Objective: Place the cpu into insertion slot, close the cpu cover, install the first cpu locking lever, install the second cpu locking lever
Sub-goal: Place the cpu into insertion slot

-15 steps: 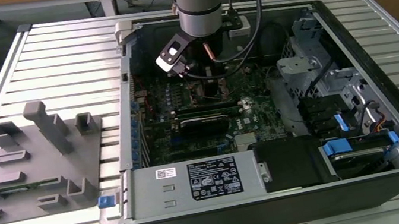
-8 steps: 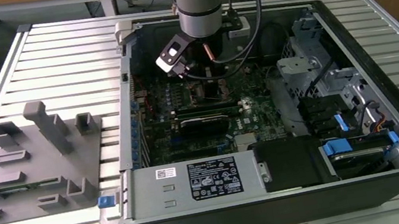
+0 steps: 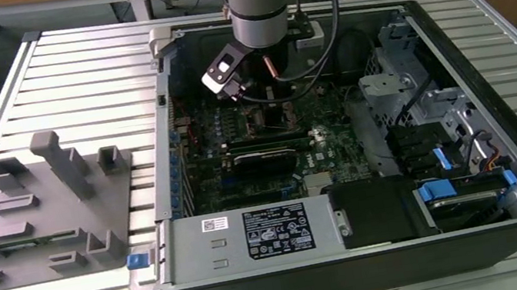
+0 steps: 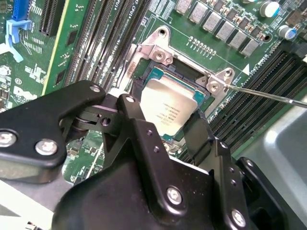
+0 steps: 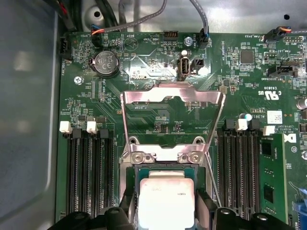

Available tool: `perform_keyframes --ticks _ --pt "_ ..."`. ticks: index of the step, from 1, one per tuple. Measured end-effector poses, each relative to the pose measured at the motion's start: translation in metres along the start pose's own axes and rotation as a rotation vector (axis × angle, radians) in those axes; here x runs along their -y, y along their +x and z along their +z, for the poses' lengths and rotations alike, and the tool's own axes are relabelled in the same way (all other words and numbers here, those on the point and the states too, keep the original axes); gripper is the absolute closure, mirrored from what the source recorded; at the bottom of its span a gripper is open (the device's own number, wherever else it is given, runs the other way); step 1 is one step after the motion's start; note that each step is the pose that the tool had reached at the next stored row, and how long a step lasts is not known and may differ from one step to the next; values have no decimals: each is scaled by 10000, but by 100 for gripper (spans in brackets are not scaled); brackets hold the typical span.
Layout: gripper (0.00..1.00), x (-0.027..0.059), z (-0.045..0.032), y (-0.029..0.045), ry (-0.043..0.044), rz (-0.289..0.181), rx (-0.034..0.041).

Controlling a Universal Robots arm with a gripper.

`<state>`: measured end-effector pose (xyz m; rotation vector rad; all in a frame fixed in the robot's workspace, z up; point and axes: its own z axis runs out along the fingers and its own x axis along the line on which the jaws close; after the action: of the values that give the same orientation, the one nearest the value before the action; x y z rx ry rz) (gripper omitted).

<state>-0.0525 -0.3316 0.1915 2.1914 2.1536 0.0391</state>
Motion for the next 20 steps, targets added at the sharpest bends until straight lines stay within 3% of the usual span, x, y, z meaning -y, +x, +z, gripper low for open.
perform_keyframes --ticks 12,20 --pt "40 -12 -175 -6 1 -1 3" --pt "40 -12 -185 -6 1 -1 3"
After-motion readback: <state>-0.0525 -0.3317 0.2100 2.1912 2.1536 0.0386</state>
